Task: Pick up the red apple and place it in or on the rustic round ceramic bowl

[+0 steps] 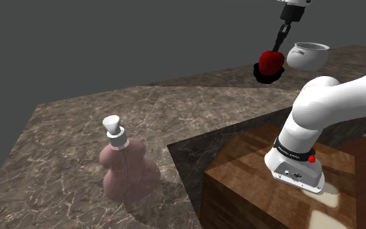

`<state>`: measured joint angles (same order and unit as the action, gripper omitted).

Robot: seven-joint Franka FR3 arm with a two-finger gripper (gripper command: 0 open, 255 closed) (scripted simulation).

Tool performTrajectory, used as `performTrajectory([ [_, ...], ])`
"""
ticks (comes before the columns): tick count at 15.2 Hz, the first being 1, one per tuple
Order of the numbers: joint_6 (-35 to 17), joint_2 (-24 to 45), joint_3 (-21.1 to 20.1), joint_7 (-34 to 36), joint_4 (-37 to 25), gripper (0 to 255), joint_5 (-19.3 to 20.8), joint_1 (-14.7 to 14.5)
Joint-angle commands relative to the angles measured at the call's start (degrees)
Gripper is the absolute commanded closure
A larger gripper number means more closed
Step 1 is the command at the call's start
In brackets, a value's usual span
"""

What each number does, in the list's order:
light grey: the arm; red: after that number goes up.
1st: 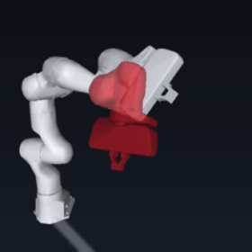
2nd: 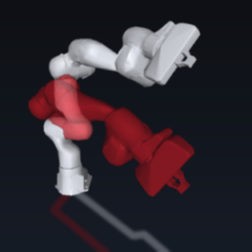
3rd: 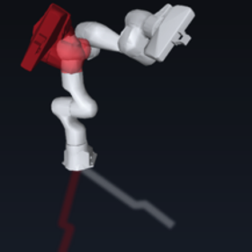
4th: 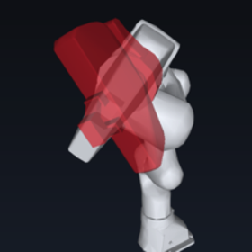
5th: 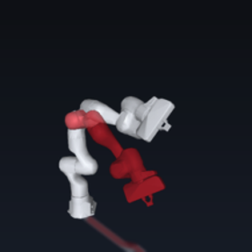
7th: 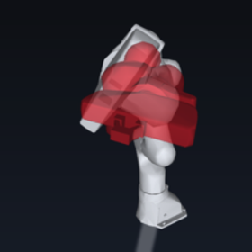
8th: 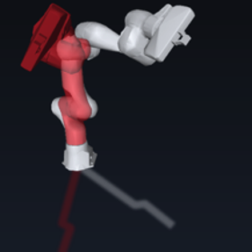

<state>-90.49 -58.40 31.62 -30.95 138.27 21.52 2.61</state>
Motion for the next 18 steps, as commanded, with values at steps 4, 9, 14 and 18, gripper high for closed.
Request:
performTrajectory([
  [4,-0.8,8.1,7.1,-5.4,-9.6,255,1.7,-3.5],
  [9,-1.4,16.5,15.5,-11.4,-20.1,255,1.8,-8.6],
  [14,-1.2,25.6,27.0,-18.3,-32.2,255,-0.6,-16.6],
  [18,-0.2,33.5,42.4,-24.8,-43.6,255,-4.6,-28.3],
])
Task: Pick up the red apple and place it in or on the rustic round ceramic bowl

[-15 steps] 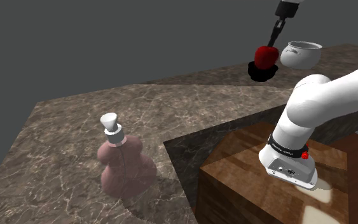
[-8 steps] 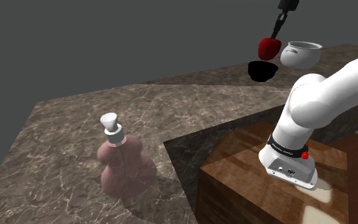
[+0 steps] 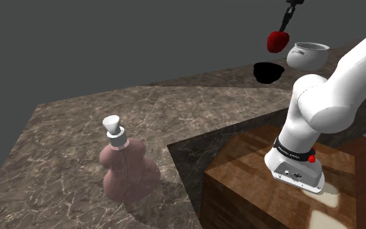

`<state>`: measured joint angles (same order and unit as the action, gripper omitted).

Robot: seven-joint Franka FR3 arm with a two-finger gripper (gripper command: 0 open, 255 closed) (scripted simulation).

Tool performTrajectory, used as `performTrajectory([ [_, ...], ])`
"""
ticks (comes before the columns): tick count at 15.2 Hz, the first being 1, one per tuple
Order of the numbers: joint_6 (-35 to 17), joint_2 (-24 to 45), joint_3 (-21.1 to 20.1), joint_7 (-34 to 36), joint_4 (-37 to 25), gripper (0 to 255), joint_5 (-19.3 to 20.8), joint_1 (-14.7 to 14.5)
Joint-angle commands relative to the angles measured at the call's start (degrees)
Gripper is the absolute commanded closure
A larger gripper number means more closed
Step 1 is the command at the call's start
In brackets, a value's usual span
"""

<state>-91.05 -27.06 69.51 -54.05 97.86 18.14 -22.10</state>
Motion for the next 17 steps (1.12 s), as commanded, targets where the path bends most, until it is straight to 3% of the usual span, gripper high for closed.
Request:
performTrajectory([
  [1,0.9,3.6,10.1,-3.2,-6.4,255,-2.2,-8.4],
  [3,2.9,3.7,22.0,-4.6,-13.5,255,-1.9,-20.5],
  [5,6.2,0.1,30.7,-4.3,-21.8,255,1.5,-32.2],
  [6,9.1,-3.4,35.0,-4.1,-28.6,255,4.6,-39.5],
  [17,-0.5,-3.1,31.6,-3.6,-15.8,255,4.3,-31.9],
])
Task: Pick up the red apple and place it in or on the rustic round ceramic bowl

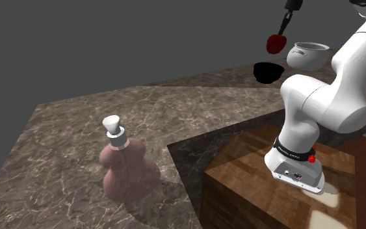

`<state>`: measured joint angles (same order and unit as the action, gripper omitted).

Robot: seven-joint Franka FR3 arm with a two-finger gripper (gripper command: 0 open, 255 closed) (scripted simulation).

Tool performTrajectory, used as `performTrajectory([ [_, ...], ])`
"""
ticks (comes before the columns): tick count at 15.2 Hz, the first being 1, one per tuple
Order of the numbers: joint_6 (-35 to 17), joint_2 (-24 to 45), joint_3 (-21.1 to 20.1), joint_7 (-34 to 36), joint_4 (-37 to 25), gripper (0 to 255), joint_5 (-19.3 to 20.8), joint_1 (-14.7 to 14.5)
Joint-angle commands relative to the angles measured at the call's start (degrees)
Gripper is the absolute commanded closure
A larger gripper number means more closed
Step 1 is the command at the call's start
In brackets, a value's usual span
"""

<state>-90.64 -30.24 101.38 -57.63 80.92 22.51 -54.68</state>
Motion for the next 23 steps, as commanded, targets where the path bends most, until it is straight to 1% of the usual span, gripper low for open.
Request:
performTrajectory([
  [1,-1.7,0.1,-0.4,0.0,2.1,255,0.0,1.2],
  [8,-7.1,-0.4,-0.6,0.3,8.3,255,0.5,3.5],
  [15,-12.0,-1.2,0.0,0.8,13.4,255,1.6,4.7],
  [23,-12.4,-1.3,0.0,0.8,13.8,255,1.7,4.7],
])
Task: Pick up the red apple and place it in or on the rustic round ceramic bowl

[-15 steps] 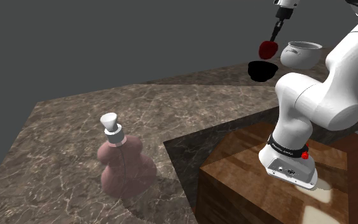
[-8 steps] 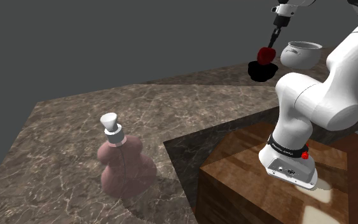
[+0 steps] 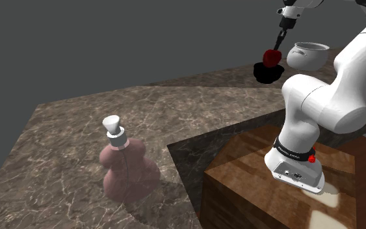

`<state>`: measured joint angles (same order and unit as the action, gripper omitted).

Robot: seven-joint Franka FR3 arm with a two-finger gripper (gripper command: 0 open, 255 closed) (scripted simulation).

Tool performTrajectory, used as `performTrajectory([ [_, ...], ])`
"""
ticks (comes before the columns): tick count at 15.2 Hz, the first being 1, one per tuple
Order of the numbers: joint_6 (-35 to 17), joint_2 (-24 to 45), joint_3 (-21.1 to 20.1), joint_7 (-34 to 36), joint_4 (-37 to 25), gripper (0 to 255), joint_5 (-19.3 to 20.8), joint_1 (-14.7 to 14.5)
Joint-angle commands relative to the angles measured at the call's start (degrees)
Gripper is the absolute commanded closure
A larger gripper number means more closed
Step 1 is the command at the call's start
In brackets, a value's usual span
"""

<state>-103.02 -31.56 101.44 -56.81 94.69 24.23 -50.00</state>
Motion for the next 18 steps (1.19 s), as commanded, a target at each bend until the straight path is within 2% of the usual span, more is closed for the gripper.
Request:
performTrajectory([
  [1,0.0,0.0,0.0,0.0,0.0,0,0.0,0.0],
  [6,0.0,0.0,0.0,0.0,0.0,0,0.0,0.0],
  [10,6.7,1.2,-0.8,-1.2,-6.9,0,-1.5,-0.9],
  [18,6.7,1.2,-0.8,-1.2,-6.9,0,-1.5,-0.9],
])
